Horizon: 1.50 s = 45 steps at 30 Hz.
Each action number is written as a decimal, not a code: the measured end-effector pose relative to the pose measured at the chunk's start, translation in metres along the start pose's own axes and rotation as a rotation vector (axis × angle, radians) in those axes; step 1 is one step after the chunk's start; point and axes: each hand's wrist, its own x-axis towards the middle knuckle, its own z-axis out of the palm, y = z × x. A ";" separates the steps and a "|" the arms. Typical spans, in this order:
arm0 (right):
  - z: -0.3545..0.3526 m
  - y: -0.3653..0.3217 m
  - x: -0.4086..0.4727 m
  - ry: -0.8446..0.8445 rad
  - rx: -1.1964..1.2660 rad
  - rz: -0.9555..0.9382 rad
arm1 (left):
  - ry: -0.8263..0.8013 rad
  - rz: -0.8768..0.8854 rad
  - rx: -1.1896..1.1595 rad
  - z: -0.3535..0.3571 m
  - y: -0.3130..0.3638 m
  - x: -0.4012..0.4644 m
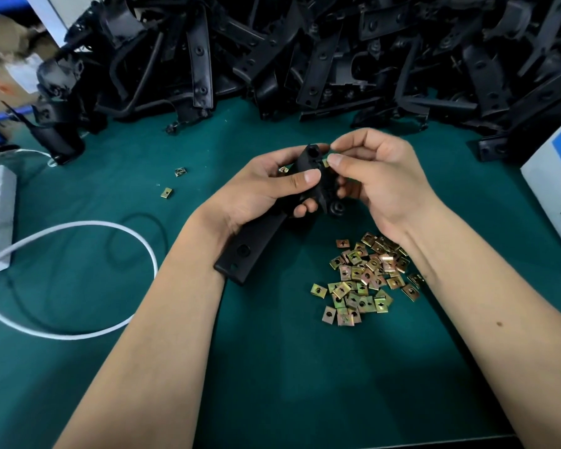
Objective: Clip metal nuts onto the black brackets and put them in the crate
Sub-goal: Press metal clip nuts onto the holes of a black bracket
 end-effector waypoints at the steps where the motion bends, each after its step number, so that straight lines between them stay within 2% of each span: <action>1: 0.000 0.000 0.000 0.000 0.016 0.016 | 0.002 -0.005 0.004 0.000 0.000 0.000; 9: 0.009 -0.001 -0.006 -0.036 0.173 0.087 | 0.023 0.004 0.037 0.004 -0.004 0.003; 15: 0.001 0.000 0.001 -0.042 -0.063 0.035 | 0.088 0.030 0.055 0.001 -0.006 0.005; 17: -0.005 -0.001 0.004 0.009 -0.196 -0.018 | 0.138 0.009 -0.069 -0.001 -0.007 0.007; 19: -0.016 -0.001 0.008 0.042 -0.522 -0.114 | 0.193 0.004 -0.243 -0.006 -0.007 0.007; 21: -0.028 -0.002 0.010 -0.059 -0.923 -0.169 | 0.233 0.018 -0.391 -0.012 -0.007 0.005; 23: -0.032 -0.006 0.008 -0.209 -1.108 -0.138 | 0.246 0.035 -0.446 -0.016 -0.008 0.005; 27: -0.029 -0.007 0.008 -0.335 -1.126 -0.127 | 0.219 0.061 -0.355 -0.016 -0.009 0.005; 37: -0.021 -0.006 0.005 -0.416 -1.105 -0.258 | 0.179 0.067 -0.162 -0.011 -0.005 -0.001; 41: -0.019 -0.003 0.005 -0.339 -1.048 -0.279 | 0.204 0.065 -0.149 -0.011 -0.005 0.000; 45: -0.015 0.002 0.005 -0.211 -0.831 -0.278 | 0.196 0.079 -0.132 -0.010 -0.004 0.000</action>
